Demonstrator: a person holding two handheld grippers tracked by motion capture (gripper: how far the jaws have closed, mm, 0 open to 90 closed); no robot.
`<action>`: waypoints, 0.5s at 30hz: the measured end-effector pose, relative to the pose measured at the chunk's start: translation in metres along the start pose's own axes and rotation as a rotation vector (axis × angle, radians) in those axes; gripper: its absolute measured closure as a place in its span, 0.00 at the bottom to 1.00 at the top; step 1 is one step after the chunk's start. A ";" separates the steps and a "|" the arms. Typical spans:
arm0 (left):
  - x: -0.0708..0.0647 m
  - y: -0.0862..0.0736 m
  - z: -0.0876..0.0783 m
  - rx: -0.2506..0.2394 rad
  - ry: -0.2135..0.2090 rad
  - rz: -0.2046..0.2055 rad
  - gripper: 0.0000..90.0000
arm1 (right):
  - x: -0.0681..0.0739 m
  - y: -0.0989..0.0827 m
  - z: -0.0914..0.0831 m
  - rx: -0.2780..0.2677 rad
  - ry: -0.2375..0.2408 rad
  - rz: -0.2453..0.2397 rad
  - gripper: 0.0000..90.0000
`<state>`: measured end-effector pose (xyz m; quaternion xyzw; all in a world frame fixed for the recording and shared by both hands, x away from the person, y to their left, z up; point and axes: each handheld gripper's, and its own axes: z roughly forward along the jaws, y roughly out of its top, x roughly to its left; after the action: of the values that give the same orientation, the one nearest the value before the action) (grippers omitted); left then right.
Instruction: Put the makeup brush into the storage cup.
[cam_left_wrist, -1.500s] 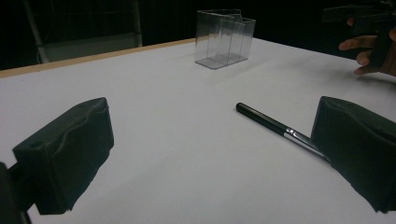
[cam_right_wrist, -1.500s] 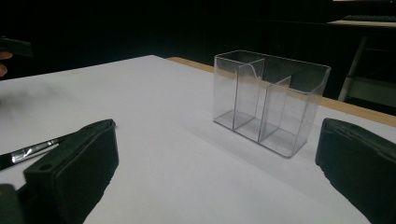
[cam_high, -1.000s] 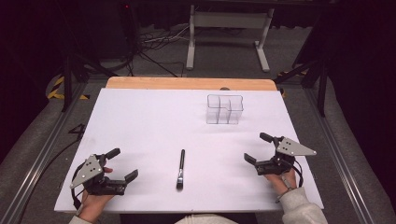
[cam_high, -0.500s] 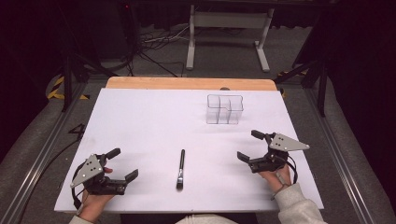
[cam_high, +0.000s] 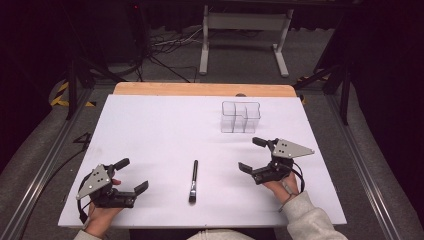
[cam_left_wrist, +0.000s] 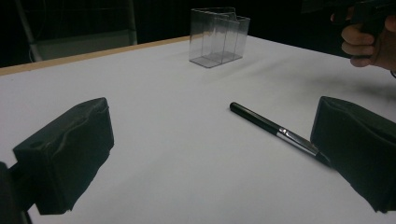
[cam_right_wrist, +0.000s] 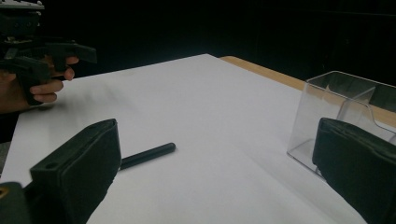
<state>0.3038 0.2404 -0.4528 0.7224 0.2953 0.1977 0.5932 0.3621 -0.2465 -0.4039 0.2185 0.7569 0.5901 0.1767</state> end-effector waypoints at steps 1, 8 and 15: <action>0.000 0.000 0.000 0.000 0.000 0.000 0.00 | 0.001 0.001 0.002 -0.003 0.003 -0.001 0.02; 0.000 0.000 0.000 -0.003 0.001 -0.001 0.00 | 0.007 0.008 0.016 -0.006 0.040 -0.009 0.02; 0.000 0.000 -0.001 -0.003 0.001 -0.002 0.00 | 0.012 0.015 0.028 -0.009 0.068 -0.018 0.02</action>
<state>0.3034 0.2406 -0.4525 0.7210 0.2960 0.1978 0.5945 0.3690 -0.2139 -0.3968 0.1908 0.7617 0.5989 0.1572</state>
